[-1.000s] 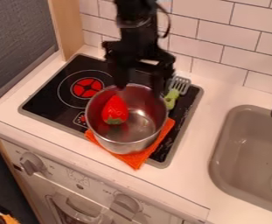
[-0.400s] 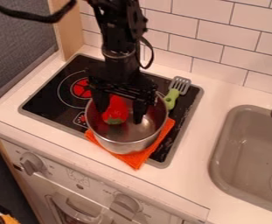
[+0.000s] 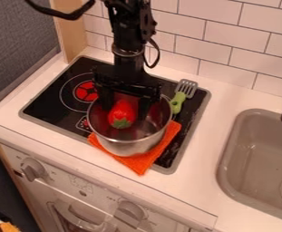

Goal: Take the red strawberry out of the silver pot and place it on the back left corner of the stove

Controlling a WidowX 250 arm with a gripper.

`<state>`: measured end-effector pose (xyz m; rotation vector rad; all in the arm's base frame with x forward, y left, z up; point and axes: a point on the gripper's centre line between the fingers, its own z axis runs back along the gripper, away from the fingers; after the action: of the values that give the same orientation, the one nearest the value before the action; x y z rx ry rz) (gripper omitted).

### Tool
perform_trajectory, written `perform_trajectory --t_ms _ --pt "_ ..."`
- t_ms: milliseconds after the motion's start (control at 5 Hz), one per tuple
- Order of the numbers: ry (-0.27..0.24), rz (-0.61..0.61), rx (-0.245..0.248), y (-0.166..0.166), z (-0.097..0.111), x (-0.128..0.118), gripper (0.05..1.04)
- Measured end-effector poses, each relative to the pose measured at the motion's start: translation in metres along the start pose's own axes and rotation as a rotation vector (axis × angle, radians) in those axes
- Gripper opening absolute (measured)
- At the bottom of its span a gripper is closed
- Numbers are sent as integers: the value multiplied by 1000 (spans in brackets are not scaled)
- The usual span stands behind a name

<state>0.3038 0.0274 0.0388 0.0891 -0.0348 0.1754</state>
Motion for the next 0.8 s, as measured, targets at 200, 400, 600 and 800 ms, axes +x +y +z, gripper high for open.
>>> perform_trajectory --t_ms 200,400,600,800 --pt "63 -9 0 -4 -19 -2 1001" --pt "77 -34 -25 -18 -23 -4 946" --pt "76 -90 -30 -26 -22 -5 785" --pt "3 -155 -75 -38 7 3 784"
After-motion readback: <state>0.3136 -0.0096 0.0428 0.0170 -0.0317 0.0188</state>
